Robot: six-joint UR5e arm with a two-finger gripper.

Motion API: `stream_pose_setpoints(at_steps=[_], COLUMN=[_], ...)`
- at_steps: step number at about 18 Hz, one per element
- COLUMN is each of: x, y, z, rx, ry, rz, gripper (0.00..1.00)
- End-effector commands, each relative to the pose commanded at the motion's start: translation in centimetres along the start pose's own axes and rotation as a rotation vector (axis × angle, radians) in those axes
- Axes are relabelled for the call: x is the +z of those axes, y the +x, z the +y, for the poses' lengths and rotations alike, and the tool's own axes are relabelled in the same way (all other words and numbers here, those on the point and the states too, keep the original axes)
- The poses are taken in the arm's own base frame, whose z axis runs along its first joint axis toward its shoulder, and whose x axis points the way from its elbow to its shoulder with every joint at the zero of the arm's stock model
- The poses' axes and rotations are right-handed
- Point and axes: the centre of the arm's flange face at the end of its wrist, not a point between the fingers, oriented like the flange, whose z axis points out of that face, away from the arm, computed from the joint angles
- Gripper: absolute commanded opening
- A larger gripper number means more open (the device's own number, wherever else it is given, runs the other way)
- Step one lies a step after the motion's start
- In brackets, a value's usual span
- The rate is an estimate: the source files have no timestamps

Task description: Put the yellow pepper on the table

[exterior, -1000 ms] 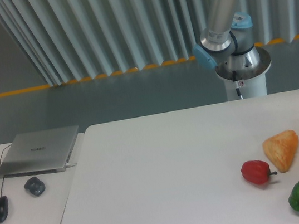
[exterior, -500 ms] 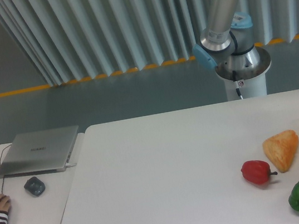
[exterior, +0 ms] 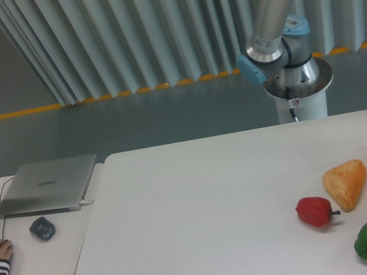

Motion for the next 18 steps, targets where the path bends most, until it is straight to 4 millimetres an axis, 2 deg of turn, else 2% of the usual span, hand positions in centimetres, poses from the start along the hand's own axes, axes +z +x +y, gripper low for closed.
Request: stream_pose_setpoints(at_steps=[4, 11, 14, 15, 18], x=[-2.5, -4.4, -5.3, -6.0, -6.4], y=[-0.2, -1.1, -1.8, -2.1, -4.2], z=[-0.7, -4.4, -6.6, -8.1, -11.8], rx=[-0.057, -0.095, -0.133, -0.143, -0.179], ry=[0.095, 0.140, 0.187, 0.206, 0.206], rz=[-0.024, -0.011, -0.016, -0.020, -0.003], gripper=[0.41, 0.40, 0.40, 0.40, 0.40])
